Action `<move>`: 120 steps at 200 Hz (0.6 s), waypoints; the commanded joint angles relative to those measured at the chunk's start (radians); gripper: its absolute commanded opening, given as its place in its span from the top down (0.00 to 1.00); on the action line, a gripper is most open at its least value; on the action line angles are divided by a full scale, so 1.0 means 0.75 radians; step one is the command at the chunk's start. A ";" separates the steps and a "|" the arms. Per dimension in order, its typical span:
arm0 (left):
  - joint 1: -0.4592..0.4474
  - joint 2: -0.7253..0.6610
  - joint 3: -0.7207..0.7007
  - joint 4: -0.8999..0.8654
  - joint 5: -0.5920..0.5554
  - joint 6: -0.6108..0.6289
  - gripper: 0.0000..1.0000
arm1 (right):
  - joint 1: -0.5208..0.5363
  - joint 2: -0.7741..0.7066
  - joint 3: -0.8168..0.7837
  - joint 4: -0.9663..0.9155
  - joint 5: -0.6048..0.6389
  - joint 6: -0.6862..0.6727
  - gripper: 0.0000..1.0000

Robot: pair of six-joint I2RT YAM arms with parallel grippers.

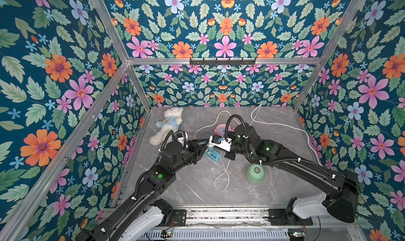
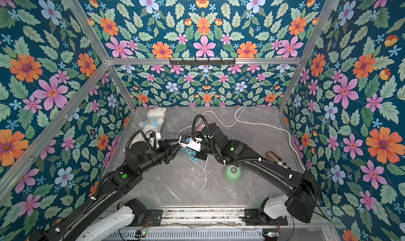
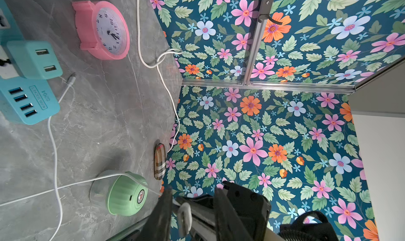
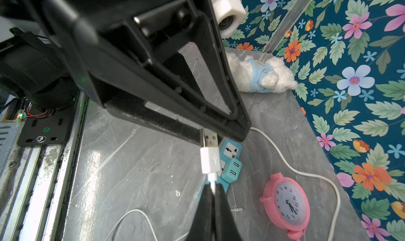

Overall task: Charge the cordless meat grinders
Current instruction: Pick up the charging cable from the center of the board.

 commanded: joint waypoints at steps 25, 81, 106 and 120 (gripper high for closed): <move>0.001 0.000 -0.008 -0.012 0.004 -0.042 0.82 | 0.016 0.013 0.003 0.036 0.040 -0.052 1.00; 0.001 0.027 0.000 0.004 0.003 -0.020 1.00 | 0.020 -0.005 -0.007 0.034 0.041 -0.001 1.00; 0.001 0.034 0.004 0.057 -0.029 0.043 1.00 | -0.023 -0.051 -0.001 0.013 -0.058 0.329 0.59; 0.000 0.040 -0.004 0.128 -0.044 0.115 1.00 | -0.106 -0.094 -0.035 0.069 -0.270 0.656 0.47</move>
